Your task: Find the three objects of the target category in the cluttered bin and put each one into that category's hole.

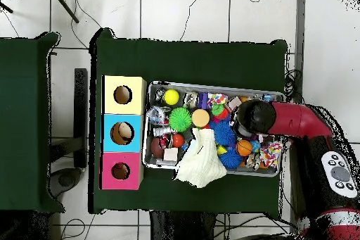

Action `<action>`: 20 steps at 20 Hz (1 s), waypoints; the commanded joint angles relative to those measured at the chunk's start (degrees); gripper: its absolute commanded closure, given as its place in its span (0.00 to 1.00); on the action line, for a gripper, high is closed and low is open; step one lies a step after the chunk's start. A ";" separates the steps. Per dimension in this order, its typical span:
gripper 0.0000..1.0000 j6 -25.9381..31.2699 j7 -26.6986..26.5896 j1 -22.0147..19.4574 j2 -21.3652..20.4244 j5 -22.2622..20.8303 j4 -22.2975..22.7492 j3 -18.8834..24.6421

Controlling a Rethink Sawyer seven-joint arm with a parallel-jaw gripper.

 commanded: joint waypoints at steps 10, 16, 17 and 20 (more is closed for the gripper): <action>0.00 -6.65 -12.00 -2.15 7.06 -10.97 -6.80 0.73; 0.00 -4.03 -12.39 -2.96 7.69 -12.98 -12.79 -0.69; 0.00 -4.02 -12.07 -3.05 7.44 -13.16 -12.98 -0.98; 0.00 -2.89 -11.94 -2.98 7.92 -13.68 -14.91 -1.36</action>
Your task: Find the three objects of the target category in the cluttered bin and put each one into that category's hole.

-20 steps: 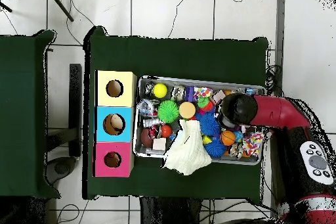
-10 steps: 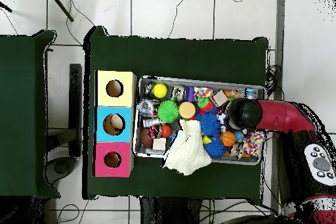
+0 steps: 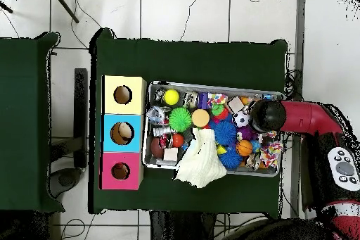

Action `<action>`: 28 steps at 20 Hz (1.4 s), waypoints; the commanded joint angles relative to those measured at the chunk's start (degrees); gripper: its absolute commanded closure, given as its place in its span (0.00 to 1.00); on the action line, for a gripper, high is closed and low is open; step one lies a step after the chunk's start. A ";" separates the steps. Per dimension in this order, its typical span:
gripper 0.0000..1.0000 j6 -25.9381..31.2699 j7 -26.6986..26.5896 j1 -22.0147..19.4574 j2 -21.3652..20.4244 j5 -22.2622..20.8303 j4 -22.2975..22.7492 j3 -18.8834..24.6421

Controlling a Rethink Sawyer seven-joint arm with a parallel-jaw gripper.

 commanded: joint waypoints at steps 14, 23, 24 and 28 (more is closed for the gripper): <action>0.00 0.51 -6.88 -1.89 14.49 -3.14 -8.91 -0.30; 0.00 1.21 21.18 4.06 15.78 8.91 1.65 -7.83; 0.00 1.46 23.12 5.03 15.16 10.54 3.03 -8.63; 0.00 -2.20 29.15 9.31 13.31 14.40 7.12 -12.28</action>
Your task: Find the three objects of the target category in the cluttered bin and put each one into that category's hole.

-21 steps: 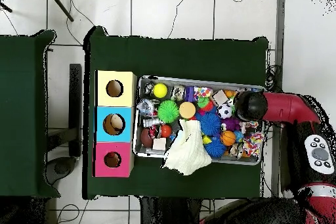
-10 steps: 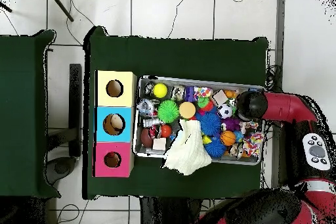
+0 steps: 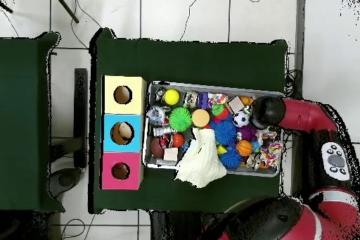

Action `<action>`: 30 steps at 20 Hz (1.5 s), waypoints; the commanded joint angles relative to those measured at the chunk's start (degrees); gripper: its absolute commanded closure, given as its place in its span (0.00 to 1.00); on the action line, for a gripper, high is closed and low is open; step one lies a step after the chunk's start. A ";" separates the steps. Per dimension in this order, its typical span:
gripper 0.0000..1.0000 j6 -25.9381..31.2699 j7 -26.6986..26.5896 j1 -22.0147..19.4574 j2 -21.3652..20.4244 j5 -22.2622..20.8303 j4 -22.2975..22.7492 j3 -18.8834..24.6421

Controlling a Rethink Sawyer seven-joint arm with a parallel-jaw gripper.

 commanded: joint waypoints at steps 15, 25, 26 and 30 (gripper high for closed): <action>0.00 -2.70 30.55 10.74 5.52 23.37 22.51 -6.10; 0.00 -5.65 27.44 14.84 5.38 27.20 23.31 -10.35; 0.00 -7.14 26.24 15.61 5.32 26.19 22.76 -11.27; 0.00 -12.80 18.08 19.03 1.44 18.47 20.55 -15.46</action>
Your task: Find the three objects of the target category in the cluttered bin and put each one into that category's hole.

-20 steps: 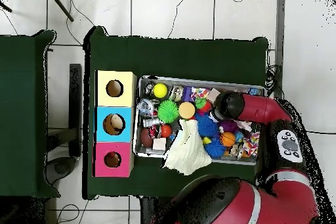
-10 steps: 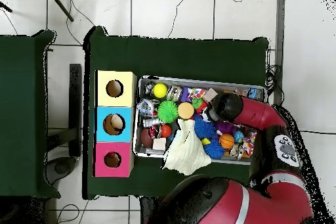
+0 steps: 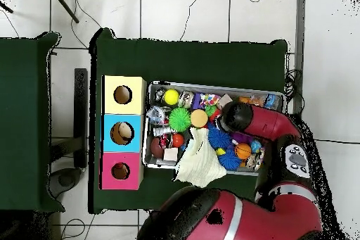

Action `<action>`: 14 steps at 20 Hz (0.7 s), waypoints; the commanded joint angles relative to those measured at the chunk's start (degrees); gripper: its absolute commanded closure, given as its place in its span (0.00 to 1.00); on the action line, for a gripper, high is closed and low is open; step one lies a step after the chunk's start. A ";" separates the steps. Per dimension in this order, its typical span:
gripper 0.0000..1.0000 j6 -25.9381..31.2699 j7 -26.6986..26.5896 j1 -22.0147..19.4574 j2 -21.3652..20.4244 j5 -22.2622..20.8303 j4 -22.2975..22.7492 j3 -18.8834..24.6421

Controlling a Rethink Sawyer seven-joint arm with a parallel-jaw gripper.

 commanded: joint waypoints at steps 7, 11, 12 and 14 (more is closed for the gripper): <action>0.00 6.78 -8.17 6.24 -9.67 -8.16 9.18 -0.89; 0.00 12.89 -11.35 5.07 -12.92 -8.26 8.18 0.43; 0.00 14.18 -12.00 4.56 -13.23 -8.24 7.43 0.87; 0.00 17.06 -13.08 3.80 -13.89 -8.11 6.13 1.56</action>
